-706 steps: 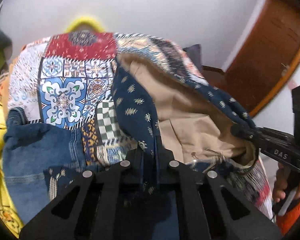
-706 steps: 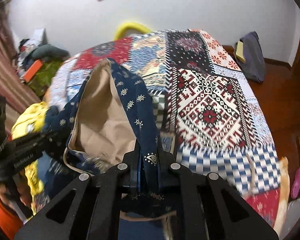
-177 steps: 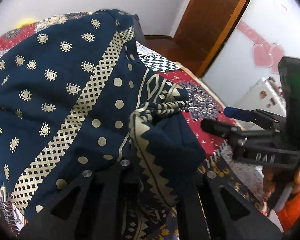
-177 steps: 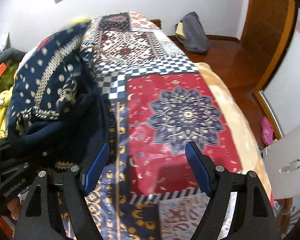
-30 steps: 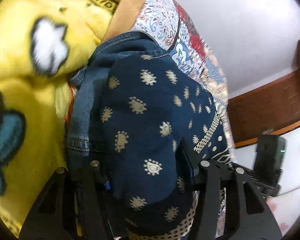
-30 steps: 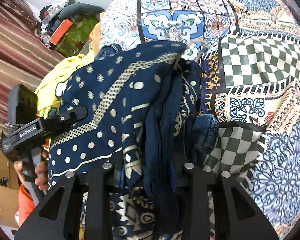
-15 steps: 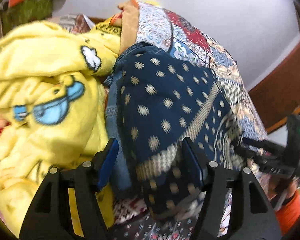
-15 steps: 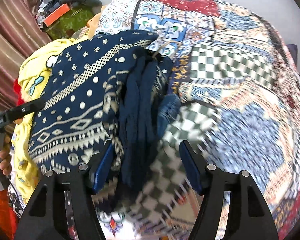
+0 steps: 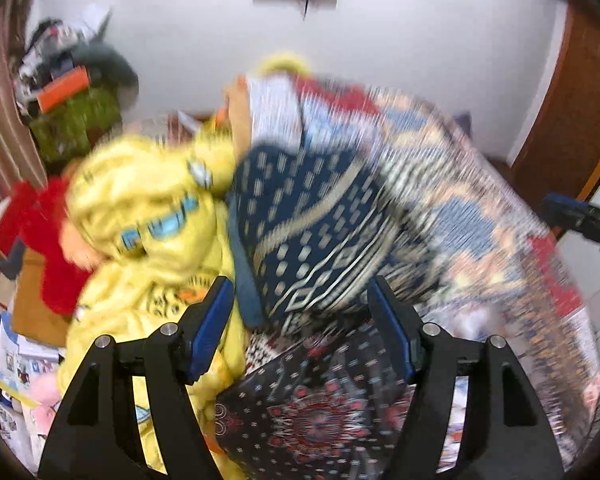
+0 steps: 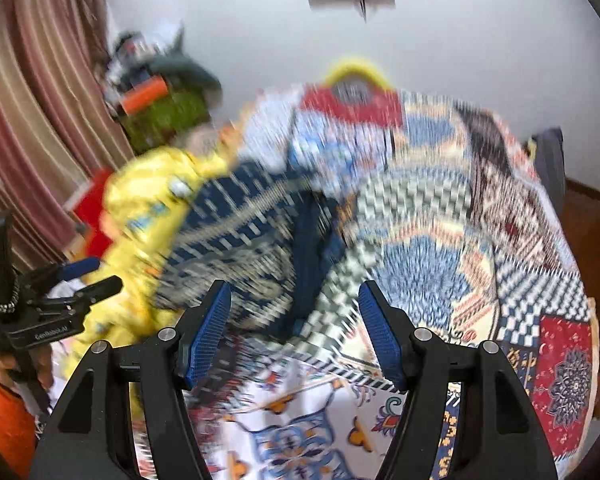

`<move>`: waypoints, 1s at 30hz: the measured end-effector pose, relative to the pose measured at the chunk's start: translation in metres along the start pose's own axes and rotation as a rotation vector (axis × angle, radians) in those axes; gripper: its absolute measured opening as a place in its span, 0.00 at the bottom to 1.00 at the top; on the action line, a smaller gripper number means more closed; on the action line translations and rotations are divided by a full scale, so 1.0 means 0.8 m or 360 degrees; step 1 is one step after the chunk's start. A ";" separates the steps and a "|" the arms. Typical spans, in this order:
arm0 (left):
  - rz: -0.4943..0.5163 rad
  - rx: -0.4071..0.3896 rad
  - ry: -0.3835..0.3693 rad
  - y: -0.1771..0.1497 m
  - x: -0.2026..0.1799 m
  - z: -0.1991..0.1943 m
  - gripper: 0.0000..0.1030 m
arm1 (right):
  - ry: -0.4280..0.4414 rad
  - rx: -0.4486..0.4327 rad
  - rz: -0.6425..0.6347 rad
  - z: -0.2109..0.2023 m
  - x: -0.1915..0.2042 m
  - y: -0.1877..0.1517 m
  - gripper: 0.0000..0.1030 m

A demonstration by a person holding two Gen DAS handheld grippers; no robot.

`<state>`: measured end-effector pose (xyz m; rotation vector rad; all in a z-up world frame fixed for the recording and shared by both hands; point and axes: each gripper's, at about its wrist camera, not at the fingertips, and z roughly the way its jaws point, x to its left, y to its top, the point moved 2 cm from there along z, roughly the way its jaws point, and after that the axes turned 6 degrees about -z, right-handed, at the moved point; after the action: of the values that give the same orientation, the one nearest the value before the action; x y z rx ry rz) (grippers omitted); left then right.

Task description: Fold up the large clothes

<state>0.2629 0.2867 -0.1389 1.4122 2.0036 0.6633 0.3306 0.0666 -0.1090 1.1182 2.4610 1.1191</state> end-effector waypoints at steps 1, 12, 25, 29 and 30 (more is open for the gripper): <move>-0.0003 -0.0045 -0.0016 0.005 -0.004 -0.016 0.66 | 0.0002 -0.0063 -0.0013 -0.017 0.007 0.004 0.61; 0.0121 -0.0751 -0.0128 0.007 -0.092 -0.238 0.66 | -0.0021 -0.0733 -0.0167 -0.189 0.089 0.004 0.61; 0.0094 -0.1080 -0.0073 -0.039 -0.120 -0.317 0.77 | -0.0174 -0.0919 -0.0201 -0.216 0.117 -0.018 0.71; 0.0054 -0.1146 -0.0041 -0.046 -0.114 -0.323 0.94 | -0.0269 -0.0939 -0.0206 -0.221 0.119 -0.023 0.83; 0.0054 -0.1147 -0.0028 -0.046 -0.113 -0.323 0.94 | -0.0280 -0.0940 -0.0200 -0.220 0.119 -0.022 0.85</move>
<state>0.0784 0.1739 0.0330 0.9982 1.4861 1.2253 0.1727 0.0299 0.0098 0.8229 1.8472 1.4931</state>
